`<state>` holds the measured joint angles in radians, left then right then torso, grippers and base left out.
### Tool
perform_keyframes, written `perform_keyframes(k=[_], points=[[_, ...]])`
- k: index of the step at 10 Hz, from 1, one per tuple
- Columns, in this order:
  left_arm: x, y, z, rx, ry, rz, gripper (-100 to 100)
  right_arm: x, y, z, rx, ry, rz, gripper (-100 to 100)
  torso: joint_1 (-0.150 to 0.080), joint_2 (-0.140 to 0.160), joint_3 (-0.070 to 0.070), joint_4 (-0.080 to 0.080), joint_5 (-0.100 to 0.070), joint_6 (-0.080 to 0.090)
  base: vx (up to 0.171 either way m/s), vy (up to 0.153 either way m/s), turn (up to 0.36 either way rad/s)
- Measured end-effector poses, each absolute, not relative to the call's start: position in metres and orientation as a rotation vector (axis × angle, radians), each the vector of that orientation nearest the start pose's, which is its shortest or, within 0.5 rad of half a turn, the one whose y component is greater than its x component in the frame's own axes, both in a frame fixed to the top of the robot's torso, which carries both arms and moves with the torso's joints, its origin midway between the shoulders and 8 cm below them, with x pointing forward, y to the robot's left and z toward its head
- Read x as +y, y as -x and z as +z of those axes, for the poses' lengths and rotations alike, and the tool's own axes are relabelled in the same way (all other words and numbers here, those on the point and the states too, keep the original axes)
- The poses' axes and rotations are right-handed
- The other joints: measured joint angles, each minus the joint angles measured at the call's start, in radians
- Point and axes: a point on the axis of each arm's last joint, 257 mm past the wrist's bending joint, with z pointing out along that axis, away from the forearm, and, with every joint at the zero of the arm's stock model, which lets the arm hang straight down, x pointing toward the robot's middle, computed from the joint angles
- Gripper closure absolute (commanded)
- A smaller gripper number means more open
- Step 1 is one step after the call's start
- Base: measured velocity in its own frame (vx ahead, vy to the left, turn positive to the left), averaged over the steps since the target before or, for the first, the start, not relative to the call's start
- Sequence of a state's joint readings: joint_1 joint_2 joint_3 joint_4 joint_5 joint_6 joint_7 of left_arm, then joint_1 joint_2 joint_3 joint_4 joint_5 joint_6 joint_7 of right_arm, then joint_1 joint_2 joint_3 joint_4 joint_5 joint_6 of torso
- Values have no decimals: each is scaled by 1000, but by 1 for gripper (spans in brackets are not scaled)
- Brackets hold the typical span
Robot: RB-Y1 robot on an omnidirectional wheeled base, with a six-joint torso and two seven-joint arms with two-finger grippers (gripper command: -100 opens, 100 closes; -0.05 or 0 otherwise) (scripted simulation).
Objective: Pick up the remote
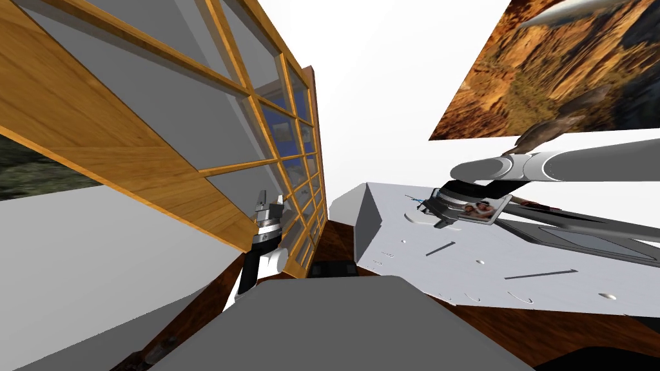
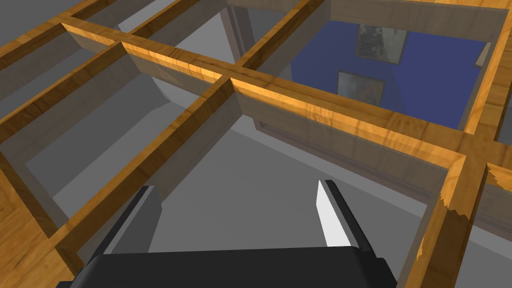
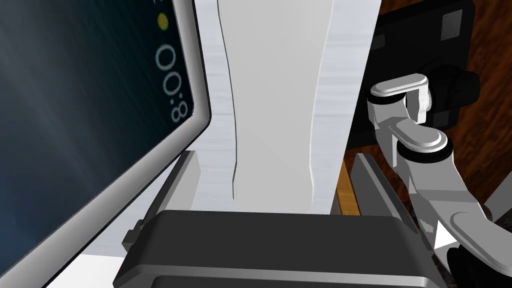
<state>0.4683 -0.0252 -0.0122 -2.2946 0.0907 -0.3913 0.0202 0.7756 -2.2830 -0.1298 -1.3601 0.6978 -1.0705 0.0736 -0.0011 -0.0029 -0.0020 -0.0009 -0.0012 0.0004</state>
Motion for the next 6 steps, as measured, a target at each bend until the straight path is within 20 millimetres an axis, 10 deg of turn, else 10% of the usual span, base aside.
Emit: perform_keyframes(k=[1,5,6], points=[[286,-360,20,575,794,-1391,0,-548,-315,-137,2516,1830,-17,-100,0,2,1,0,0,0,11,17,76],[286,-360,20,575,794,-1391,0,-562,-298,-160,2535,1802,-21,-100,-1,1,0,0,-1,0,7,24,40],[286,-360,20,575,794,-1391,0,-562,-299,-160,2534,1802,-23,100,-2,1,0,0,-2,0,0,0,0]])
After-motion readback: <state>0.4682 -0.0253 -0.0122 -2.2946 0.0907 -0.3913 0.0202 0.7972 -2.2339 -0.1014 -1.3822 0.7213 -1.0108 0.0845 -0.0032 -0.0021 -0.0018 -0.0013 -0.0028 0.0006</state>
